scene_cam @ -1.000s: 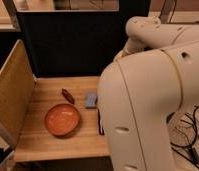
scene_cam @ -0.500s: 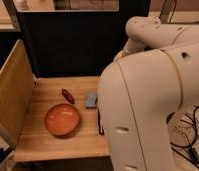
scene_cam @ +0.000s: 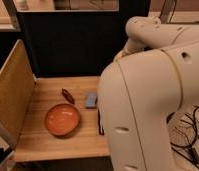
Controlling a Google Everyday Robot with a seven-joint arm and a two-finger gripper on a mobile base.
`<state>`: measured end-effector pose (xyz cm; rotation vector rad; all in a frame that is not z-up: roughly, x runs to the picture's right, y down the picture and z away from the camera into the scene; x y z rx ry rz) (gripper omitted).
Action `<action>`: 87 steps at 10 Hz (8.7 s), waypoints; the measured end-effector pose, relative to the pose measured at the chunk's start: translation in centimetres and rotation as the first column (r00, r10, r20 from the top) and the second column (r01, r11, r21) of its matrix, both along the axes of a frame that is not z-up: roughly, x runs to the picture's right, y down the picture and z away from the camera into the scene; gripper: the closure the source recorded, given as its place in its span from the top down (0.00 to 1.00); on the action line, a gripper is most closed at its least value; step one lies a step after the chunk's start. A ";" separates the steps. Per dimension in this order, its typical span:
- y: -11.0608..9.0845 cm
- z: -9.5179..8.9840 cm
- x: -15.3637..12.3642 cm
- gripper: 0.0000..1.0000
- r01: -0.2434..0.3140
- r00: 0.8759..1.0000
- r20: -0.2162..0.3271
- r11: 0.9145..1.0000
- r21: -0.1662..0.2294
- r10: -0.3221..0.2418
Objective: Wipe the white sponge on the table
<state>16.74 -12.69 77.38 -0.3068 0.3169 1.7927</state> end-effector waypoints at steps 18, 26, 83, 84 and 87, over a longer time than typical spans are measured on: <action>2.7 3.9 -11.7 0.80 0.015 0.997 0.075 0.999 -0.046 -0.012; 5.8 6.4 -16.4 0.80 0.106 0.990 0.099 0.988 -0.107 -0.096; 19.4 18.7 -21.7 0.18 0.093 0.961 0.277 0.952 -0.292 -0.009; 19.2 18.6 -21.7 0.08 0.088 0.961 0.275 0.954 -0.287 -0.006; 18.3 17.8 -20.3 0.00 0.062 0.966 0.257 0.963 -0.263 0.008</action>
